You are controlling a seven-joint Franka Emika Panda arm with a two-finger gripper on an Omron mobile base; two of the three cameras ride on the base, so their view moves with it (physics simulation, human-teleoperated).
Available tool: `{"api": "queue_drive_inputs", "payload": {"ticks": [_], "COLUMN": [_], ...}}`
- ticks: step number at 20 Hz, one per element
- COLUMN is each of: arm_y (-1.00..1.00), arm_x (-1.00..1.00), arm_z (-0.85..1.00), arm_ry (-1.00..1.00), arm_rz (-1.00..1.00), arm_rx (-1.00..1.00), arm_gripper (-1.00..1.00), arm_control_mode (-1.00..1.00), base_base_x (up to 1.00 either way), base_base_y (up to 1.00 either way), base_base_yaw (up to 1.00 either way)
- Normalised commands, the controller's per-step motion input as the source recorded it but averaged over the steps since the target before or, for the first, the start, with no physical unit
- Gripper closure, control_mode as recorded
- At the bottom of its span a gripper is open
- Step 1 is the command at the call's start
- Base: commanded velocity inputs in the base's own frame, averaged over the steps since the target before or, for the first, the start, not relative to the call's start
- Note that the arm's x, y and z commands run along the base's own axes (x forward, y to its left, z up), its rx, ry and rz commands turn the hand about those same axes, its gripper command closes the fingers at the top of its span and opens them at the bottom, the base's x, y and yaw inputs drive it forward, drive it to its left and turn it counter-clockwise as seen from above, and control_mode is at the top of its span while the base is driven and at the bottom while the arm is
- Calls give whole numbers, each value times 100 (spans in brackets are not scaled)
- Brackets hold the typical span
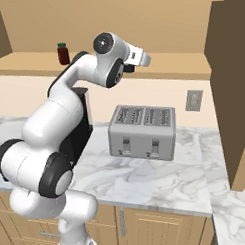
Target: Collect the paprika, mayonnaise, and shaker from the cabinet and place them next to the stove.
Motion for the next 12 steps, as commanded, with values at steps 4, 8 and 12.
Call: {"api": "queue_drive_inputs", "payload": {"ticks": [4,8,12], "arm_y": [14,19,22], "arm_x": [-99,-100,-100], "arm_z": [0,-1,-16], "arm_ry": [0,0,0], "arm_rz": [4,6,6], "arm_rx": [0,0,0], "arm_gripper": [100,100,100], "arm_control_mode": [-100,-100,-100], "base_base_x": [0,0,0], "base_base_y": [0,0,0], "base_base_yaw": [0,0,0]}}
